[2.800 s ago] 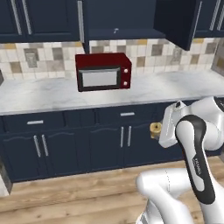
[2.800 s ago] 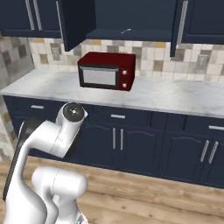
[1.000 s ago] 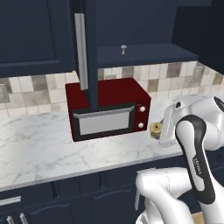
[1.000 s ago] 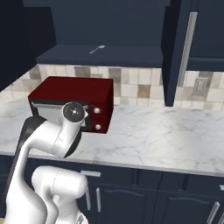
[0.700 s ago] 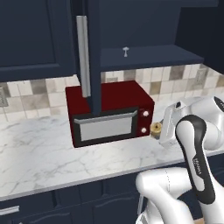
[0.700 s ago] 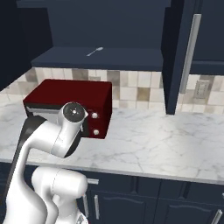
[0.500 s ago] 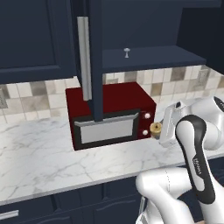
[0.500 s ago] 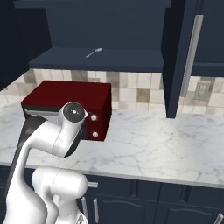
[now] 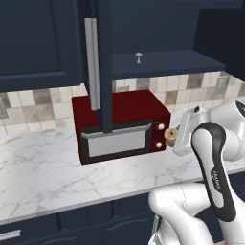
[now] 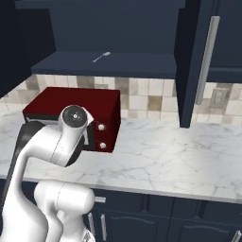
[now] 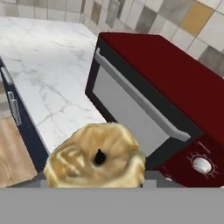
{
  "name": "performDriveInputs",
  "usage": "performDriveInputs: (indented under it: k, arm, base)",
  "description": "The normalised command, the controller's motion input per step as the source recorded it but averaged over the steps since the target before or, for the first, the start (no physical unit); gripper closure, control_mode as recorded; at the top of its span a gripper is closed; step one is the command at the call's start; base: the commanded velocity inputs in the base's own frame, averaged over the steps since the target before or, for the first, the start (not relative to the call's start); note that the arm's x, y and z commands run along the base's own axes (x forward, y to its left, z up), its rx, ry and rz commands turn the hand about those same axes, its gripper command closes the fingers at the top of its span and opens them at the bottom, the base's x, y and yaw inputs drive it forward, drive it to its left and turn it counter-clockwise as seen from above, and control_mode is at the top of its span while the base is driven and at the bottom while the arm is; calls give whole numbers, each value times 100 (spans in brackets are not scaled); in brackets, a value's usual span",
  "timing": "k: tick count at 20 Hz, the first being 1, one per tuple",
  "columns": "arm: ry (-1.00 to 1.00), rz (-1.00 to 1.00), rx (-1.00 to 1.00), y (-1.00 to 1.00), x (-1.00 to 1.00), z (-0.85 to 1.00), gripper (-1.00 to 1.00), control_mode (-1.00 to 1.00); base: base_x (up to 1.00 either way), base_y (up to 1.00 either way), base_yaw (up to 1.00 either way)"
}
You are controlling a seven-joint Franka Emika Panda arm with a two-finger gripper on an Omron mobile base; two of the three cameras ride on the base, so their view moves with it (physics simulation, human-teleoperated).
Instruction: Pick the candle and candle from the dining table and place them in the open cabinet. Close the cabinet after placing the objects.
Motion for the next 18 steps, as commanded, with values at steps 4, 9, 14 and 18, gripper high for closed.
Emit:
performDriveInputs:
  k: [4, 9, 14, 18]
  arm:
    - [-4, -12, 0, 7, 0, 57, 100, -100]
    - [-1, -12, 5, 0, 0, 53, 100, -100]
    - [-9, -13, 6, 0, 0, 54, 100, -100]
    - [-11, -11, 8, 0, 0, 50, 100, -100]
  base:
    - [0, 0, 0]
    - [0, 0, 0]
    - [0, 0, 0]
    - [0, 0, 0]
